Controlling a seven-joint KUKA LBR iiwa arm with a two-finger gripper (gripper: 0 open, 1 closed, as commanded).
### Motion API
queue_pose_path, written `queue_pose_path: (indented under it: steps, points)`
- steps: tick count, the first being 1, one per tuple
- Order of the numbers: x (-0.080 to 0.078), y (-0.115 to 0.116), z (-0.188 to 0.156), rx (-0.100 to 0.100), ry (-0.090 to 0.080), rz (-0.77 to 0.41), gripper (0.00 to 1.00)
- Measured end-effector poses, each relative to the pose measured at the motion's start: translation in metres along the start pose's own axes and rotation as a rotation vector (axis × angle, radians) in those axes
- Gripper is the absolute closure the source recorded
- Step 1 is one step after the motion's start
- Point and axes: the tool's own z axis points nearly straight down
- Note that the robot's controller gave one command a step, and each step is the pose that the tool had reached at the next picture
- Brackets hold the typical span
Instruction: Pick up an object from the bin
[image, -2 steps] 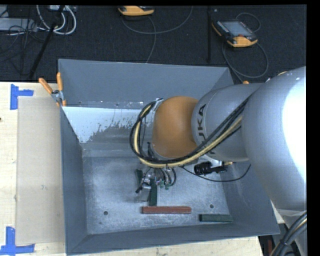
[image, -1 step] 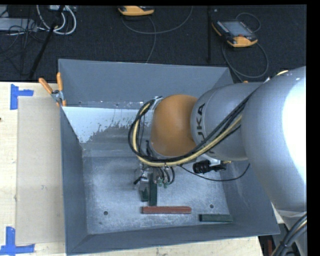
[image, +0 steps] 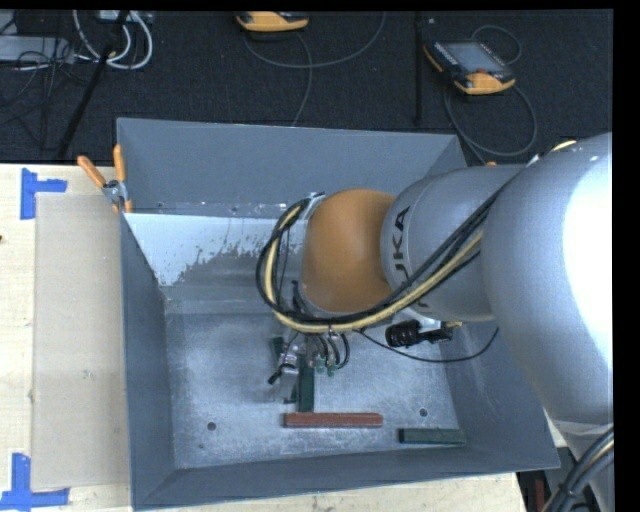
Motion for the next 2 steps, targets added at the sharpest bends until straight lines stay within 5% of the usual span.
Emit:
queue_pose_path:
  steps: [1, 2]
  points:
    - [-0.051, -0.063, 0.023, 0.001, -0.004, -0.051, 0.00]
    - [-0.075, -0.100, 0.021, -0.001, -0.005, -0.238, 0.00]
